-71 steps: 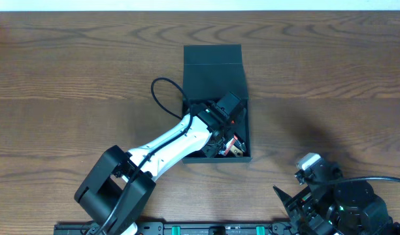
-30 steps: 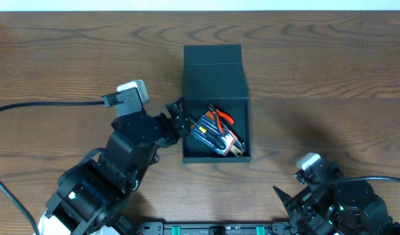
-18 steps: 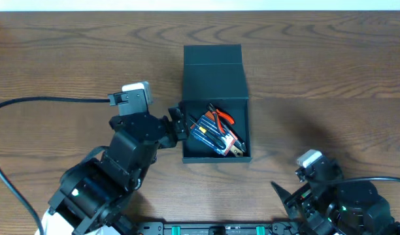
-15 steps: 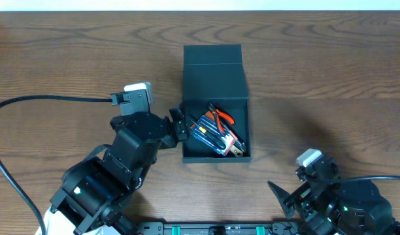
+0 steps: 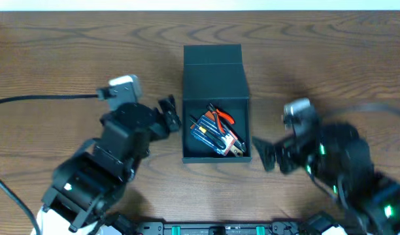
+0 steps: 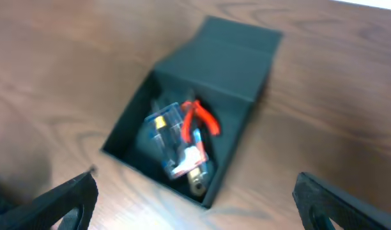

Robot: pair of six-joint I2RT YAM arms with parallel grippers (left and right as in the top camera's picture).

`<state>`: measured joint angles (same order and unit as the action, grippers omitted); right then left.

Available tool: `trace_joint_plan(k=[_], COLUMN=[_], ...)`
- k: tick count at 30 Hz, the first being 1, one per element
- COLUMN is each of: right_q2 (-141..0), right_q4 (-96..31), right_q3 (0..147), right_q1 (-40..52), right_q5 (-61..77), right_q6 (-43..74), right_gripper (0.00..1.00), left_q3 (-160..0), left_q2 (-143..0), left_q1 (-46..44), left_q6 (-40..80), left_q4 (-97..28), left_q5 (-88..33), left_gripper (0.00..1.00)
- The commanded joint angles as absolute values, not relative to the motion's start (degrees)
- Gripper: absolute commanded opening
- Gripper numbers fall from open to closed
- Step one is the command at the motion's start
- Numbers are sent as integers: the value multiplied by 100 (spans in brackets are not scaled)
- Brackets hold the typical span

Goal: Pack container
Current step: 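Raise the left gripper and bring both grippers up beside the box lid, then grip the upright lid edges with both grippers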

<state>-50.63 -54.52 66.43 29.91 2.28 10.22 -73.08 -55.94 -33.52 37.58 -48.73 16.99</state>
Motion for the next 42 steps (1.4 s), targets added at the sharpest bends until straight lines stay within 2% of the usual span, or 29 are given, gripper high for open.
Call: trace_joint_plan(k=[1, 5, 7, 8, 9, 10, 13, 14, 15, 28, 42], right_q2=[-5944, -6956, -7387, -7583, -7797, -7992, -8630, -8829, -9059, -11201, -12182], right_q4=[-5621, -5590, -5505, -5452, -5389, -5349, -5312, -5315, -5315, -5199, -4654], right_q3=[7699, 8499, 8678, 8711, 8711, 8711, 8711, 8711, 8711, 8711, 8711], right_q1=[2443, 1931, 1726, 1627, 1518, 1424, 1203, 1153, 1096, 617, 624], right_q5=[145, 154, 154, 158, 180, 213, 377, 449, 578, 2226, 2893], right_q6=[711, 633, 631, 635, 635, 642, 788, 875, 969, 1850, 2272], right_gripper=[99, 99, 99, 94, 83, 72, 30, 12, 1, 1, 2], left_q3=[-7618, -7623, -7623, -7623, -7623, -7623, -7623, -7623, -7623, -7620, -7623], left_q2=[-5782, -6182, -6449, -6604, -6781, -6943, -7465, -7671, -7854, -10136, -11585], left_q1=[-2709, -1837, -1446, -1251, -1057, -897, -491, -368, -276, 231, 189], left_q6=[3857, 3839, 3839, 3839, 3841, 3841, 3841, 3841, 3841, 3841, 4125], left_q4=[-4788, -4630, -4567, -4521, -4456, -4392, -4189, -4115, -4047, -3651, -2845], left_q5=[1037, 99, -261, -434, -615, -768, -1216, -1391, -1557, -3044, -4333], left_gripper=[97, 95, 86, 74, 55, 41, 7, 6, 6, 6, 6])
